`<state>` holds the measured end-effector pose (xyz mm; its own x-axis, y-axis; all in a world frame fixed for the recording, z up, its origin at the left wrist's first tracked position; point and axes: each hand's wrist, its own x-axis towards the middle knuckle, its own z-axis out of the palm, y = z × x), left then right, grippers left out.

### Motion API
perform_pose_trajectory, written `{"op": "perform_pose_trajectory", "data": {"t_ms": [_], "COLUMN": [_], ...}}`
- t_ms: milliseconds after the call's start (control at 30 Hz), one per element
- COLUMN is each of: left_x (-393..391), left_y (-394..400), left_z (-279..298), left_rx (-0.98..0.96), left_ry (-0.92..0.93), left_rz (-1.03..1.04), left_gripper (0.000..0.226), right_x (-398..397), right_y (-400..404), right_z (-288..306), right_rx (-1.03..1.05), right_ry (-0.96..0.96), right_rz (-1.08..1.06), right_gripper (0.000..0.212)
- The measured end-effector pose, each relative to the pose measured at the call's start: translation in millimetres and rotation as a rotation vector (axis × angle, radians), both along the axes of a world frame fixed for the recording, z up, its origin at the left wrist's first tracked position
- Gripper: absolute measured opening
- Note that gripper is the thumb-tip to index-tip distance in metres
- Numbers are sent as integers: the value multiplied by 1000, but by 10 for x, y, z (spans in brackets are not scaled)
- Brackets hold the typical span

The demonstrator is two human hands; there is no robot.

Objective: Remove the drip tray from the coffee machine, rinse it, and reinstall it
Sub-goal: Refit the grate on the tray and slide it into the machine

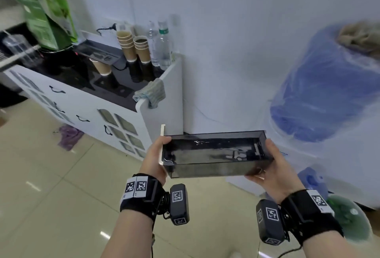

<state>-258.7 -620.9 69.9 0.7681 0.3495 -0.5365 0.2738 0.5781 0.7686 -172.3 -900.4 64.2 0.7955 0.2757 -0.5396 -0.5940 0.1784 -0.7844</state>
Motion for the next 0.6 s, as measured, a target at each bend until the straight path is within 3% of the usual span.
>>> {"op": "perform_pose_trajectory", "data": {"t_ms": [200, 600], "left_x": [272, 1155], "left_y": [659, 1114], "left_z": [-378, -630], "left_rx": [-56, -147], "left_ry": [120, 116], "left_rz": [-118, -344], "left_gripper": [40, 26], "right_x": [-49, 320], "right_y": [443, 828], "right_z": [-288, -369], "right_rx": [-58, -138], "right_ry": [127, 162], "right_rz": [-48, -132], "right_gripper": [69, 82]}}
